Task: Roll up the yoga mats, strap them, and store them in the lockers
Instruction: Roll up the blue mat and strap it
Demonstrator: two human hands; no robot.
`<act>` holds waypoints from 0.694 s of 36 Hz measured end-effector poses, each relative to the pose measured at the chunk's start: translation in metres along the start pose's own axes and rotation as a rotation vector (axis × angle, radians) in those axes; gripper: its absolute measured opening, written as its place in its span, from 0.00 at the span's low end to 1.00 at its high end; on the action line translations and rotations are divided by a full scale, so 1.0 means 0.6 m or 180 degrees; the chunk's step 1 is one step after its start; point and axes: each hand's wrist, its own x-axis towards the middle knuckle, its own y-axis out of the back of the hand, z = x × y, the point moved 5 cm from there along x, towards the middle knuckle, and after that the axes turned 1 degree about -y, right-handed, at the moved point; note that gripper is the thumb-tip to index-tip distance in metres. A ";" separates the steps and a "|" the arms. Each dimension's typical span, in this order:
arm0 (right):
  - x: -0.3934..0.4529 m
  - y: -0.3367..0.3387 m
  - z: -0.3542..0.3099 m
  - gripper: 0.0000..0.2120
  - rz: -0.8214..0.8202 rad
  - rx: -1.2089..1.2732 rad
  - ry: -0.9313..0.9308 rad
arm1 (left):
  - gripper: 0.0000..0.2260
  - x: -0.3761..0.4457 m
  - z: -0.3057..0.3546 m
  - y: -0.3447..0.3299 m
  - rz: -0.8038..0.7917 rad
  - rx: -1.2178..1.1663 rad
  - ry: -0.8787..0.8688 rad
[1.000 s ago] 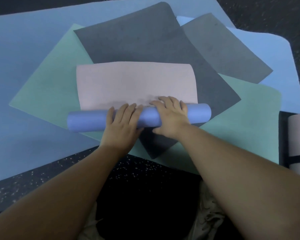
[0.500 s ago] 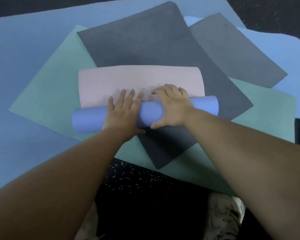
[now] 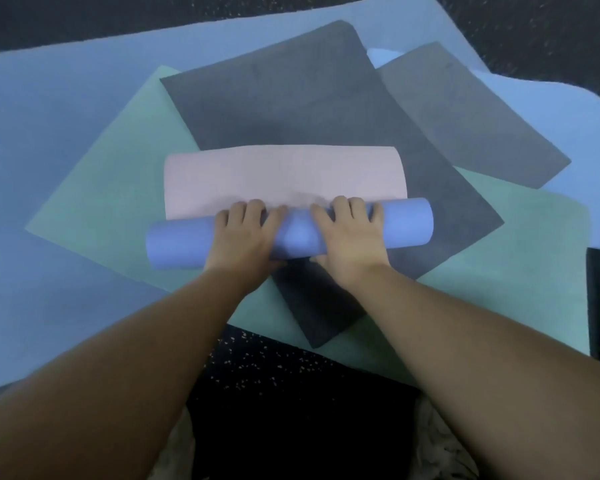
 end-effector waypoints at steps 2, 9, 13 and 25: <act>-0.013 0.005 -0.003 0.35 0.0005 -0.0044 0.0004 | 0.38 -0.013 0.007 0.008 0.0105 -0.0092 -0.0049; -0.046 0.017 -0.004 0.30 -0.0160 0.0217 -0.0013 | 0.37 -0.034 0.016 0.023 0.0003 -0.0227 -0.0104; -0.039 0.014 0.000 0.32 -0.0296 0.0395 -0.0141 | 0.34 -0.033 0.016 0.016 -0.0080 -0.0236 0.0091; 0.014 -0.006 0.015 0.48 -0.0738 0.0523 -0.0074 | 0.47 0.001 0.004 -0.013 -0.0775 -0.0093 0.0413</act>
